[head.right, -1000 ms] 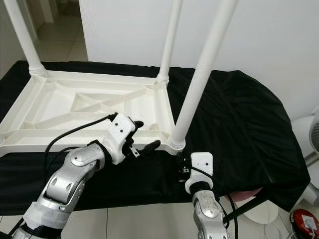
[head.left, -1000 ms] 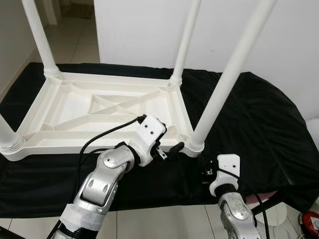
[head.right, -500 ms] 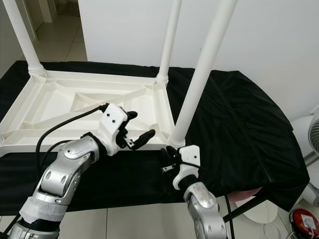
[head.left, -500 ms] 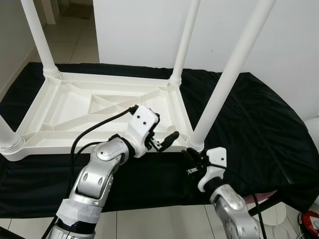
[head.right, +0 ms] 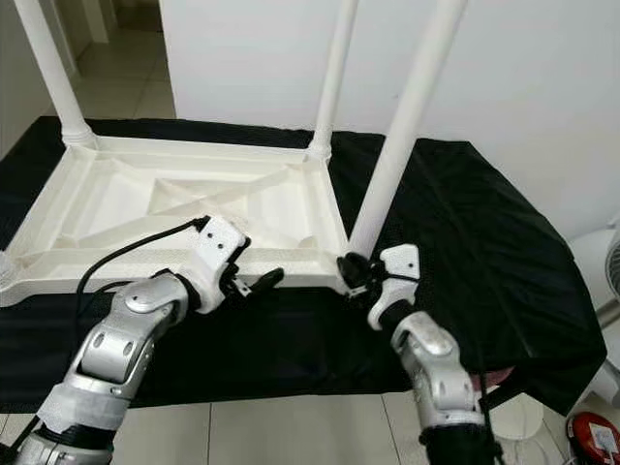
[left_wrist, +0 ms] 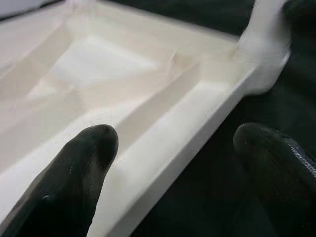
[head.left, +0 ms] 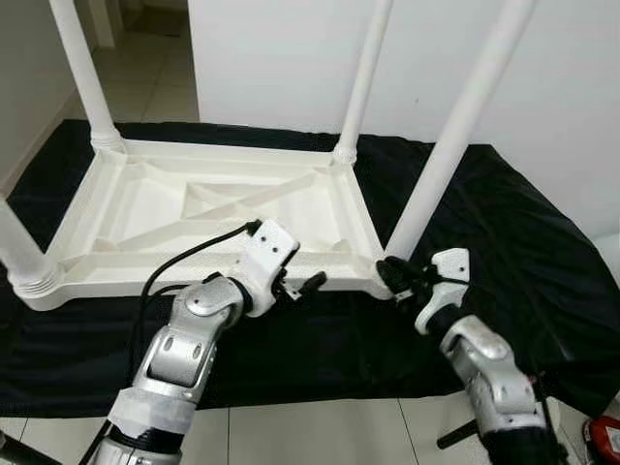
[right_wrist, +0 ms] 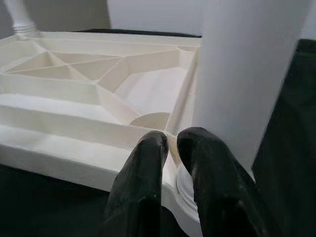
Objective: Building children table
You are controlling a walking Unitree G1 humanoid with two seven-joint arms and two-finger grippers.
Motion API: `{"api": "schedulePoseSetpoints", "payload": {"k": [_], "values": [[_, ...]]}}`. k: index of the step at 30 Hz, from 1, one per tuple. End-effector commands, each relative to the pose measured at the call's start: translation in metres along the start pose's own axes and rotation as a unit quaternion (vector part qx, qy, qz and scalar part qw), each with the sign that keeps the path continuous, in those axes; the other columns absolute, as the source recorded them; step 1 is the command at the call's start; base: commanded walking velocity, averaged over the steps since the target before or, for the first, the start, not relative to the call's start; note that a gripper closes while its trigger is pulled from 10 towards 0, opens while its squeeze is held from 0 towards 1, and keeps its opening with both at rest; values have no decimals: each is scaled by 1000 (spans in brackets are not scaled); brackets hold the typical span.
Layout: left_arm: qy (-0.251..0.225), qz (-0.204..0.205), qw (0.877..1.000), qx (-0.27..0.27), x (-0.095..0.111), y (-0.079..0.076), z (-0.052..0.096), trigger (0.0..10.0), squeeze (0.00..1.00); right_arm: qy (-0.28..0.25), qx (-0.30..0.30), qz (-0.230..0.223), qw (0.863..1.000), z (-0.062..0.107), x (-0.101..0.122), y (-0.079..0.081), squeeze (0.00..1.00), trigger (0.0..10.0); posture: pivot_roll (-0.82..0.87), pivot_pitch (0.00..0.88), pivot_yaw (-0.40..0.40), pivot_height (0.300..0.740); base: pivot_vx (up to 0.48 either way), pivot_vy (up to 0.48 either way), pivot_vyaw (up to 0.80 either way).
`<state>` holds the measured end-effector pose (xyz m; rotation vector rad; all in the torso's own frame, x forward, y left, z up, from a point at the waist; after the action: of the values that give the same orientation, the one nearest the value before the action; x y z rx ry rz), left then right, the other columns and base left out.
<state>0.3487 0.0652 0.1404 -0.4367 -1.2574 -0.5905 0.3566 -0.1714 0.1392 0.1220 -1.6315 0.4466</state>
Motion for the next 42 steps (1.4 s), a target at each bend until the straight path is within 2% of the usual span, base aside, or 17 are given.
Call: {"api": "schedulePoseSetpoints", "payload": {"k": [1,6,9,12,14,17,18,23,30,31,33,34,35,36,38,39,42], "values": [[-21,-13,990,142,5,34,4,10000,0,-4,-43,0,999,6,0,-26,0,10000,4,0,-110,740,0,0,0],[-12,-38,989,143,4,34,6,10000,0,1,-63,5,998,11,-4,-35,0,10000,4,0,-107,740,0,0,0],[-2,-34,985,167,1,44,8,10000,0,3,-61,4,998,18,-8,-33,0,10000,0,0,-102,740,0,0,0],[6,-42,984,172,-2,46,7,10000,0,-4,-50,-3,999,18,-5,-27,0,10000,-2,0,-99,740,0,0,0],[27,-40,983,175,-9,49,7,10000,0,-18,-26,-8,999,17,2,-12,0,10000,-6,0,-95,740,0,0,0],[37,-35,983,179,-13,52,7,10000,0,-23,-20,-10,999,17,5,-7,0,10000,-13,0,-89,740,0,0,0],[49,-25,981,187,-19,56,7,10000,0,-33,-14,-17,999,16,10,0,0,10000,-17,0,-86,740,0,0,0],[66,-27,979,190,-26,59,7,10000,0,-52,-1,-26,998,15,20,12,0,10000,-24,0,-82,740,0,0,0],[93,10,975,202,-40,68,8,10000,0,-68,19,-35,997,17,33,28,0,10000,-32,0,-77,740,0,0,0],[93,18,974,205,-40,70,8,6549,0,-67,20,-35,997,17,33,30,0,10000,-32,0,-77,740,0,0,0],[93,23,974,207,-41,72,9,6549,0,-66,20,-36,997,17,33,31,0,10000,-32,0,-77,740,0,0,0],[92,26,974,207,-41,72,9,3490,0,-66,21,-36,997,18,33,31,0,10000,-34,0,-76,740,0,0,0],[92,24,973,208,-41,73,10,2627,0,-65,20,-36,997,18,33,31,0,10000,-34,0,-76,740,0,0,0],[91,22,974,208,-40,72,10,0,0,-62,16,-36,997,18,32,29,0,10000,-32,0,-77,740,0,0,0],[91,22,974,208,-40,72,10,0,0,-62,16,-36,997,18,32,29,0,10000,-32,0,-77,740,0,0,0],[90,22,974,208,-40,71,10,627,0,-60,13,-35,997,18,32,26,0,10000,-32,0,-77,740,0,0,0],[90,22,974,208,-39,70,10,627,0,-60,12,-35,998,18,32,26,0,10000,-32,0,-77,740,0,0,0]]}}
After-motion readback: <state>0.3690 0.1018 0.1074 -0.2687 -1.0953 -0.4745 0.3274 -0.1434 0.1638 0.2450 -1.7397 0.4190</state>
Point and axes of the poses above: a point about 5 cm out from each wrist's last joint towards the gripper, its own z axis pointing back from the gripper into the wrist, its own x axis along the axis of the wrist's last joint, y = z × x, the point moved 6 cm from there along -z, pointing out of the wrist towards the gripper, and after that the axes turned 14 degrees about z, right-handed, at the moved point
